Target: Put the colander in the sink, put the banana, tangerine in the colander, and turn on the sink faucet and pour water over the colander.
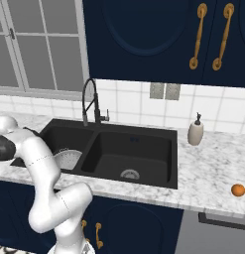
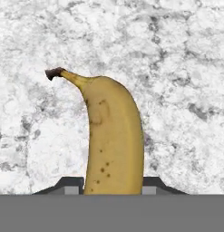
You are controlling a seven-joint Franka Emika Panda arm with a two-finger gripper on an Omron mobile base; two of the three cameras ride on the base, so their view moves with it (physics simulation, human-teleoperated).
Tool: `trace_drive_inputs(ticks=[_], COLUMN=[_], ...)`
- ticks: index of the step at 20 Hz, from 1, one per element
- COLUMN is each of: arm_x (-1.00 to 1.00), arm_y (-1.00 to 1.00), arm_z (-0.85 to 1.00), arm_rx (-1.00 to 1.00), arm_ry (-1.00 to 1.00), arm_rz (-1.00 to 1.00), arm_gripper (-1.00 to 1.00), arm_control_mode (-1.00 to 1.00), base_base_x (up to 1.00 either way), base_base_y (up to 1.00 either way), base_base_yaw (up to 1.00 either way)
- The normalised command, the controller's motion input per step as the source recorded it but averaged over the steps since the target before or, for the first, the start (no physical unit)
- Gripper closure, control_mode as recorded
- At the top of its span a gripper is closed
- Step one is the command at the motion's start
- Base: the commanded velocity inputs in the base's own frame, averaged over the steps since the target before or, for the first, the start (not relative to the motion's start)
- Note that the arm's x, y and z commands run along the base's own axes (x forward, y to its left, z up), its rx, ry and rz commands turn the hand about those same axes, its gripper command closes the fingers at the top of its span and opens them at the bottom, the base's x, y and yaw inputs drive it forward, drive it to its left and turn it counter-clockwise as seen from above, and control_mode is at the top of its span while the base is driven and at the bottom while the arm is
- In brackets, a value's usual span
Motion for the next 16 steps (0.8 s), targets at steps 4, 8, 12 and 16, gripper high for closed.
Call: trace_drive_inputs(ticks=[4, 8, 12, 16], arm_x=[-0.27, -0.25, 0.00, 0.35], arm_y=[-0.77, -1.00, -1.00, -1.00], arm_z=[0.00, 0.09, 0.43, 0.70], arm_rx=[0.00, 0.00, 0.00, 0.00], arm_ry=[-0.25, -0.28, -0.21, -0.06], arm_rz=[-0.02, -0.09, -0.19, -0.30], arm_gripper=[1.00, 1.00, 1.00, 1.00], arm_control_mode=[-1.00, -1.00, -1.00, -1.00], base_base_x=[0.00, 0.00, 0.00, 0.00], base_base_y=[0.00, 0.00, 0.00, 0.00], base_base_yaw=[0.00, 0.00, 0.00, 0.00])
